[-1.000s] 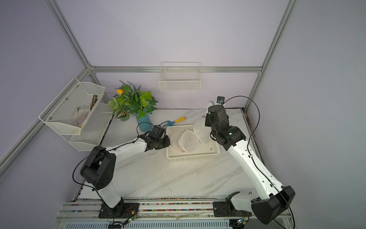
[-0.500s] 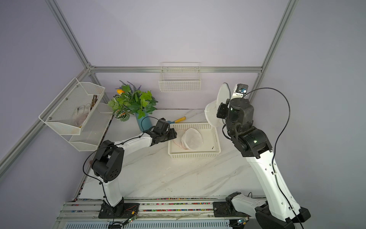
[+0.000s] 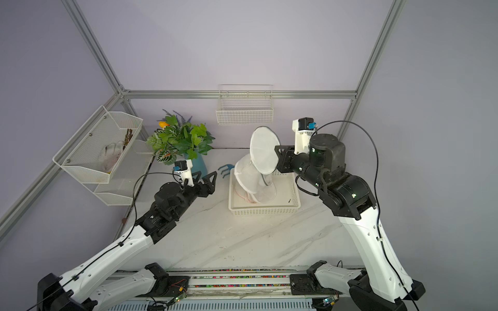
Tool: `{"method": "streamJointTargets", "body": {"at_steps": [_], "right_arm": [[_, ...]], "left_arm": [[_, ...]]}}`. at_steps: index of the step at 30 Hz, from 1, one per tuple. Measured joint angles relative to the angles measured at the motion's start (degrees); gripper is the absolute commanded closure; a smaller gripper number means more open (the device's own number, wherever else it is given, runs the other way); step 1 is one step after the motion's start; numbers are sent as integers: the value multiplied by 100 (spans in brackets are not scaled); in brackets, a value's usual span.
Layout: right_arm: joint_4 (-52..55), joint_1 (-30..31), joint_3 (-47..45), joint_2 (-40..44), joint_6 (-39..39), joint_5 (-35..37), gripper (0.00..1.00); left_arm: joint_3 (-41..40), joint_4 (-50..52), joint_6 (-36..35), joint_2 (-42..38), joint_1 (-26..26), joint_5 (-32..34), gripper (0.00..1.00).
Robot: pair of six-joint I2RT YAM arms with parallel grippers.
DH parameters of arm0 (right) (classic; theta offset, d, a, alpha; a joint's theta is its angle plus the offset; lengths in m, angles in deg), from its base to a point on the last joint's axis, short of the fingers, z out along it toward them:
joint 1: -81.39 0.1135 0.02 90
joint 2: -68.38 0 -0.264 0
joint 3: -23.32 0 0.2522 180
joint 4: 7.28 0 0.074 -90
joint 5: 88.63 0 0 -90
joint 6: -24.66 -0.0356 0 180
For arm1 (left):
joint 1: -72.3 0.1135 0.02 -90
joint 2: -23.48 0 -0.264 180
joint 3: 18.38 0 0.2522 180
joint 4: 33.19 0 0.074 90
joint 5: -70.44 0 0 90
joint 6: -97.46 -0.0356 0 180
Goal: Turn the laundry bag inside out
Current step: Turn over the laundry bag.
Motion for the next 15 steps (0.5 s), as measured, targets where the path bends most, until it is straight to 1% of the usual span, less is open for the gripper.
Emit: {"method": "streamJointTargets", "body": {"at_steps": [4,8,12,15], "right_arm": [[-234,590,-175,-177,-284,-332,100],[-490,1248,-389,-348,-372,-389,100],[-761,1799,-680,-544,-369,-210,100],[-975,2085,-901,-691,-328,-33,100]], "left_arm": [[31,846,-63,-1134,0,426,17],[313,2100,304,-1967,0,1121,17],[807,3475,1010,-2267,0,1738,17],[1080,4371,1504,-2236,0,1921,17]]}}
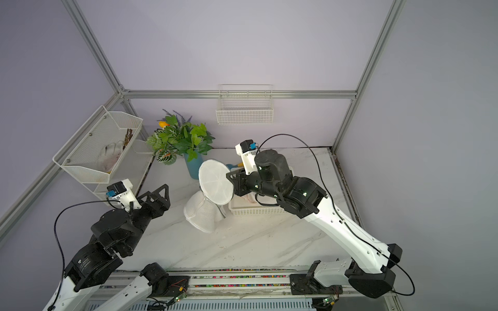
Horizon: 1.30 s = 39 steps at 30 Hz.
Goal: Turn the laundry bag inside out
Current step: Turn over the laundry bag.
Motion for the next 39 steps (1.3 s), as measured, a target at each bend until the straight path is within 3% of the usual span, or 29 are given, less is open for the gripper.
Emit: {"method": "streamJointTargets", "body": {"at_steps": [7,14,19,27,31,39], "right_arm": [[-708,374,-651,-212,472,411,100],[-1255,802,-1060,-354,1534,962,100],[-1985,1191,-2107,-219,2492,1152,100],[-3147,1576,-3748,188,3773,879,100],[-3670,1672,-4229,369,4225,774,100],[-4214,1788,-4878,520,4843,758,100]], "left_arm": [[186,1156,876,299,0,-155,18],[422,1729,1556,531,0,-376,20],[527,1895,1735,586,0,-382,14],[525,2035,1738,975,7,-511,5],[90,1996,1899,960,35,-704,3],[-1633,1290,2192,807,415,-1493,0]]}}
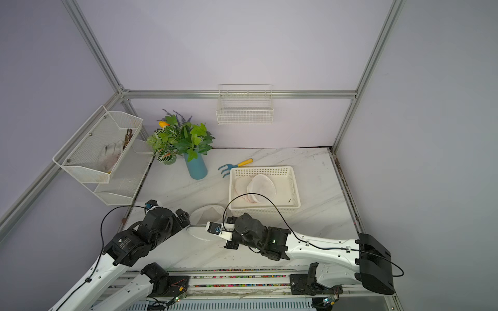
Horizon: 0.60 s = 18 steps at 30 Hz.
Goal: Turn the laundry bag inside out
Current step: Turn over the laundry bag.
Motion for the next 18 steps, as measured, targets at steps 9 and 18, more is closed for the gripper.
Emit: {"method": "streamJointTargets", "body": {"at_steps": [9,18], "right_arm": [[-240,87,-343,85,223,68,98],[-332,118,-431,111,365,79,87]], "left_arm": [[-1029,-1543,87,503,345,-1086,10],[-1434,-2883,28,1097,529,-1652,43]]}}
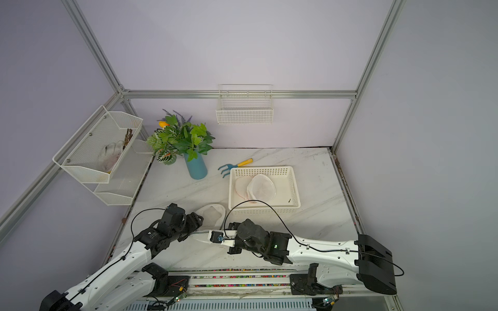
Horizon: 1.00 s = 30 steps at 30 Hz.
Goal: Turn the laundry bag inside out
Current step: Turn over the laundry bag.
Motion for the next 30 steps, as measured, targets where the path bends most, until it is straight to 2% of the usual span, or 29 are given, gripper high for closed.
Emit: {"method": "streamJointTargets", "body": {"at_steps": [1,3,5,9,14,15,17,19,22,26,30], "right_arm": [[2,9,0,0,9,-2,82],[15,33,0,0,42,-13,65],[39,50,2,2,28,-33,55],[345,81,184,4,-107,-125,43],[643,81,623,284,-667,-216,36],[691,81,684,433,-822,-256,27],[767,81,772,699,-1143,-321,25],[793,81,837,955,-1497,-321,15],[833,87,918,1215,-2249,160,4],[1340,-96,1296,1137,-3499,1169,1],[1932,-791,1727,675,-4680,1285,0]], "left_arm": [[-24,-111,-13,42,0,-28,47],[-61,-356,-103,118,7,-72,56],[-70,-584,-208,175,13,-111,64],[-70,-1036,-422,205,39,-188,83],[-87,-1497,-774,83,44,-249,99],[-109,-1596,-859,9,48,-249,100],[-177,-1812,-997,-142,50,-267,100],[-256,-2052,-1126,-291,52,-278,100],[-374,-2465,-1296,-481,59,-304,100],[-446,-2970,-1412,-586,63,-472,100],[-444,-3364,-1414,-584,63,-796,100]]}}
